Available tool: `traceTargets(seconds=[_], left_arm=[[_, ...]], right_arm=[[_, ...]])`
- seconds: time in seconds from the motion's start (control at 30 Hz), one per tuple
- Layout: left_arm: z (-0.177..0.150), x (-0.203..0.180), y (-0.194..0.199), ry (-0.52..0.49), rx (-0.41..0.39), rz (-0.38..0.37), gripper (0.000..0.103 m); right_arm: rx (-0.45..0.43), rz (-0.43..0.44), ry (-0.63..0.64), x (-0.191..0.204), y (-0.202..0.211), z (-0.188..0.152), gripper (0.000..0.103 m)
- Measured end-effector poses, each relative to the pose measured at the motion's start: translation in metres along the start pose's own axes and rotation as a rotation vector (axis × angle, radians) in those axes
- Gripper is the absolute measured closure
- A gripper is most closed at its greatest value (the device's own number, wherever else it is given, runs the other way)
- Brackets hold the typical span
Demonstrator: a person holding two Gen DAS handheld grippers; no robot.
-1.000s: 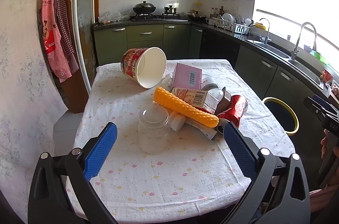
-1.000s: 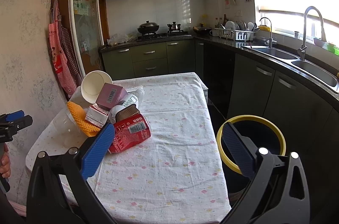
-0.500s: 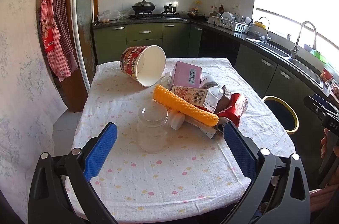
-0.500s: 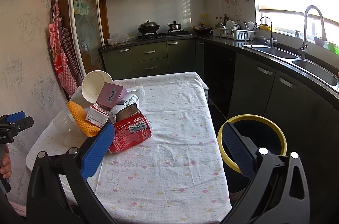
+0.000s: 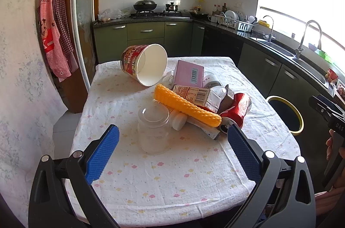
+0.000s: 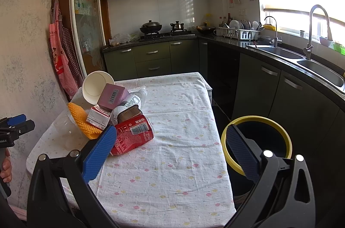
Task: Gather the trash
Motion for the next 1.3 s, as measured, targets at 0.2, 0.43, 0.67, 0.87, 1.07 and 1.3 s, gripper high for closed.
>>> traceTargets(seconds=[0.2, 0.43, 0.67, 0.87, 1.07, 1.3], left_arm=[[0.000, 0.000, 0.000, 0.001, 0.001, -0.001, 0.004], [0.001, -0.001, -0.002, -0.006, 0.002, -0.003, 0.004], [0.015, 0.006, -0.025, -0.021, 0.006, 0.021, 0.004], [0.035, 0.026, -0.061, 0.012, 0.019, 0.040, 0.004], [0.054, 0.045, -0.093, 0.039, 0.026, 0.060, 0.004], [0.078, 0.054, -0.134, 0.033, 0.031, 0.074, 0.004]], right_arm=[[0.000, 0.000, 0.000, 0.000, 0.000, 0.000, 0.006], [0.001, 0.000, -0.001, -0.001, -0.001, 0.001, 0.006], [0.012, -0.005, 0.034, 0.000, -0.015, 0.004, 0.006], [0.039, 0.125, 0.095, 0.014, -0.056, 0.032, 0.006], [0.091, 0.268, 0.147, 0.042, -0.112, 0.066, 0.006], [0.142, 0.378, 0.288, 0.088, -0.181, 0.091, 0.006]])
Point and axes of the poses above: each gripper's, at about its wrist camera, not at the fingertips, and y roughly against the way its jaws point, x to its left, z to its top, the point moved 8 cm from there along -y, roughly the way its jaws point, and after that the axes turned 5 degrees about z, right-handed, at the moved point
